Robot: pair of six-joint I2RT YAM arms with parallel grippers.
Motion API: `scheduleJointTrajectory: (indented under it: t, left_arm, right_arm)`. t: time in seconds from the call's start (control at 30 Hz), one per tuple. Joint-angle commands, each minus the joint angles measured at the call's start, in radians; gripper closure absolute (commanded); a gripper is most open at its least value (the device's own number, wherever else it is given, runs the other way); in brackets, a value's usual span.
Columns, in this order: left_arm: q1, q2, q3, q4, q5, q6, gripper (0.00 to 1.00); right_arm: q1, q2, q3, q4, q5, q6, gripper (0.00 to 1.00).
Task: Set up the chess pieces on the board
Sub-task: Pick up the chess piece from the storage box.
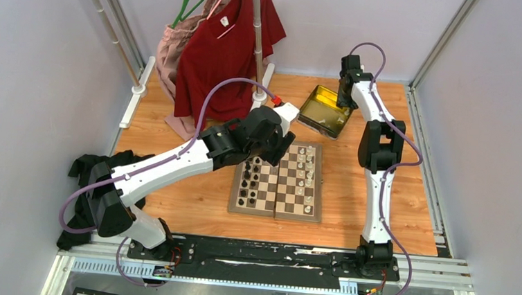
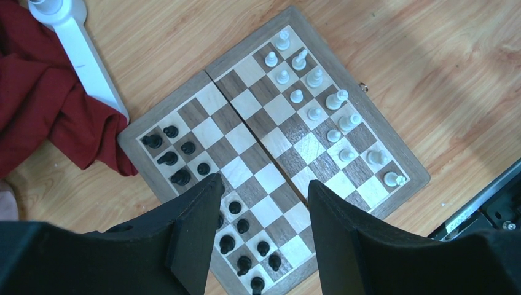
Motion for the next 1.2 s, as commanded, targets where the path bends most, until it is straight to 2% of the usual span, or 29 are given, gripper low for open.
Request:
scheduleJointTrajectory:
  t: [0.0, 0.1, 0.2, 0.43, 0.87, 1.03, 1.17]
  left_arm:
    - [0.015, -0.005, -0.008, 0.034, 0.019, 0.010, 0.41]
    - [0.023, -0.001, -0.009, 0.034, 0.024, 0.013, 0.41]
    - [0.028, 0.001, -0.009, 0.034, 0.032, 0.014, 0.41]
    - [0.037, -0.003, -0.015, 0.031, 0.039, 0.015, 0.41]
    - [0.039, -0.104, -0.098, 0.026, -0.008, -0.019, 0.41]
    - [0.040, -0.170, -0.145, 0.010, -0.024, -0.050, 0.41]
    - [0.040, -0.231, -0.173, 0.001, -0.033, -0.063, 0.41]
  right_arm:
    - [-0.018, 0.033, 0.032, -0.028, 0.024, -0.015, 0.61]
    - [-0.018, 0.040, 0.036, -0.030, 0.020, -0.017, 0.63]
    - [-0.020, 0.044, 0.036, -0.030, 0.017, -0.017, 0.69]
    - [-0.018, 0.036, 0.032, -0.030, 0.001, -0.015, 1.00]
    - [0.052, -0.112, -0.021, -0.009, -0.015, -0.047, 1.00]
    - [0.115, -0.258, -0.143, -0.009, -0.010, -0.055, 1.00]
    - [0.159, -0.411, -0.318, -0.009, -0.025, -0.039, 1.00]
